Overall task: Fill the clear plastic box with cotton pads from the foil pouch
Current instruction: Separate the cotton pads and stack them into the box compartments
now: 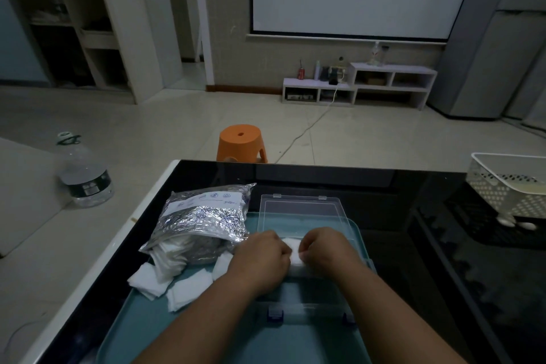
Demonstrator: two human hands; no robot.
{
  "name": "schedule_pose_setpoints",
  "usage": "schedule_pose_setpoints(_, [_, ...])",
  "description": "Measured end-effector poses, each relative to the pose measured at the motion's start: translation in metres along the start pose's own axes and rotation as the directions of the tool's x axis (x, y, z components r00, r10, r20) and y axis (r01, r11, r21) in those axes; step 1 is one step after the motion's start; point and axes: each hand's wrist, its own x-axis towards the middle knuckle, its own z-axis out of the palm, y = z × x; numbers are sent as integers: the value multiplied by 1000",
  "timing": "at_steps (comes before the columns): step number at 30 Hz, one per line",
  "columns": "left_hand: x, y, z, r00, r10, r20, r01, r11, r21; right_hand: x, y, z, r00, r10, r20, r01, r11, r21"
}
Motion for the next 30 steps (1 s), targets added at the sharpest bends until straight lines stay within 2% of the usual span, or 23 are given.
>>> schedule_pose_setpoints(3, [-2,0,-6,999,-40,-29,39,998,-58,-1,0,-1,999,-36,-41,35,999,-24])
schedule_pose_setpoints(6, [-6,-2,-15,986,-141,-88,116,964,-239,-7,-2,-4,989,-73,-128,69,997,-35])
schedule_pose_setpoints(9, [-13,-7,-26,979,-187,-85,143,918,-371,-14,-7,-6,978,-100,-185,105,994,16])
schedule_pose_setpoints(13, [-22,-20,-42,966,-241,-93,189,905,-381,-25,-18,-5,969,-171,-181,185,981,63])
schedule_pose_setpoints(19, [-39,-45,-58,932,-341,-127,291,909,-299,-35,-39,6,957,-249,-149,258,965,44])
schedule_pose_setpoints(24, [-51,-62,-64,929,-365,-59,362,930,-67,-38,-61,24,940,-318,-121,318,948,-20])
schedule_pose_setpoints(28, [-56,-75,-58,899,-431,77,427,902,66,-33,-73,42,913,-393,-112,367,909,-199])
schedule_pose_setpoints(30, [-58,-80,-58,899,-424,107,408,902,144,-30,-79,47,896,-435,-95,383,862,-332])
